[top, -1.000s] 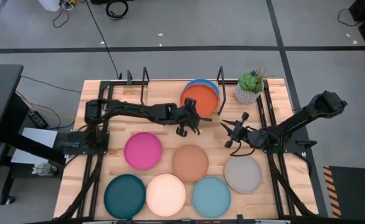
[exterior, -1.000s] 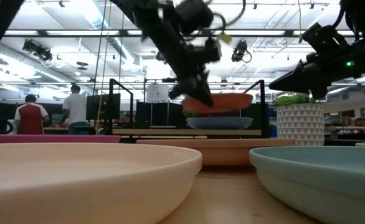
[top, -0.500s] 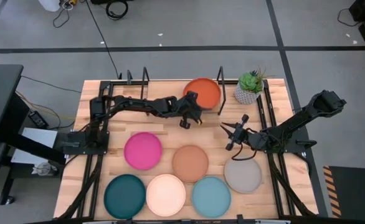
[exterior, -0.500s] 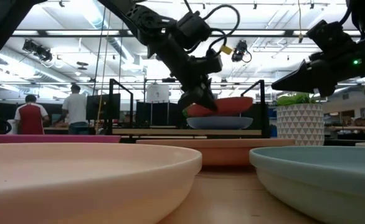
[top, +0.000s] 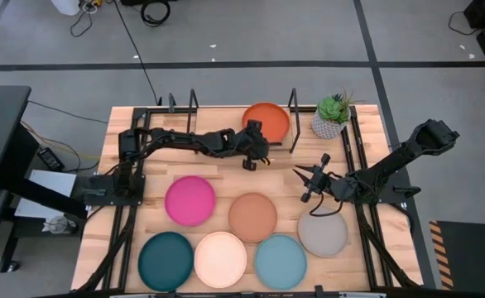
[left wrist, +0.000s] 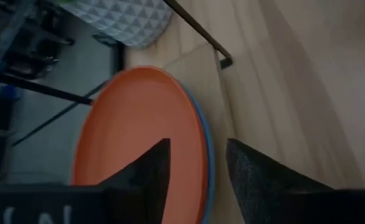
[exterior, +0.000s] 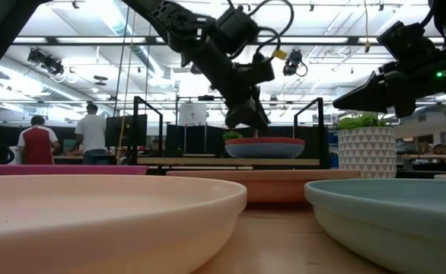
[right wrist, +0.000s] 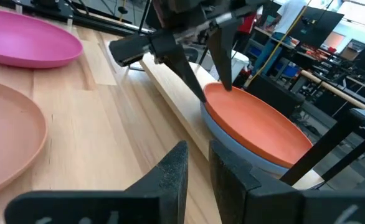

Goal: Place and stack plates onto a shelf
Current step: Stack the pink plate on top of the orange plate on the shelf

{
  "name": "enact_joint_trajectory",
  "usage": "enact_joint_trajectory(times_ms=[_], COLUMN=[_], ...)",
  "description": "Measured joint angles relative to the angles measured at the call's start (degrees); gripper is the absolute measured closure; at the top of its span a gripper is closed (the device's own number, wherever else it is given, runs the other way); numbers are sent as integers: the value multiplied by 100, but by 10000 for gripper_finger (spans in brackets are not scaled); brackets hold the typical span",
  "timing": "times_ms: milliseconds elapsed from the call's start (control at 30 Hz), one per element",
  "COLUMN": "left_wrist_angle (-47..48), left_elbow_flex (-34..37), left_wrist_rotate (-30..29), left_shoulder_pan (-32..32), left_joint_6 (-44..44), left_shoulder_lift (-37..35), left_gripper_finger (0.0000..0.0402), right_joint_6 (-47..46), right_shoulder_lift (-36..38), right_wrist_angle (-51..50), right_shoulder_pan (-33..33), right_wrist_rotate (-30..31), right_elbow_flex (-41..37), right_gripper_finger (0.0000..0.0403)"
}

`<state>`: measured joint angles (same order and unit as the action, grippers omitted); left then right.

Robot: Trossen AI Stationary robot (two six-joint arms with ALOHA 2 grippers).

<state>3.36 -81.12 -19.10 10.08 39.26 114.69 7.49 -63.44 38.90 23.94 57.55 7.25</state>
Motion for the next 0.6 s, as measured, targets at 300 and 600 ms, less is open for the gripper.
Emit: enact_joint_trajectory(times_ms=[300,600], left_wrist_angle=[1810,3641], left_elbow_flex=[-9,0], left_wrist_rotate=[-7,1671], left_shoulder_pan=[-618,-1018], left_joint_6=[-1263,-4534], left_shoulder_lift=[-467,-695], left_gripper_finger=[246,246], right_joint_6=[569,1149], right_shoulder_lift=[-2,-4], right_wrist_angle=[126,500], right_shoulder_pan=[-114,-612], right_wrist_rotate=[-12,-947], right_elbow_flex=[0,2], right_gripper_finger=[332,332])
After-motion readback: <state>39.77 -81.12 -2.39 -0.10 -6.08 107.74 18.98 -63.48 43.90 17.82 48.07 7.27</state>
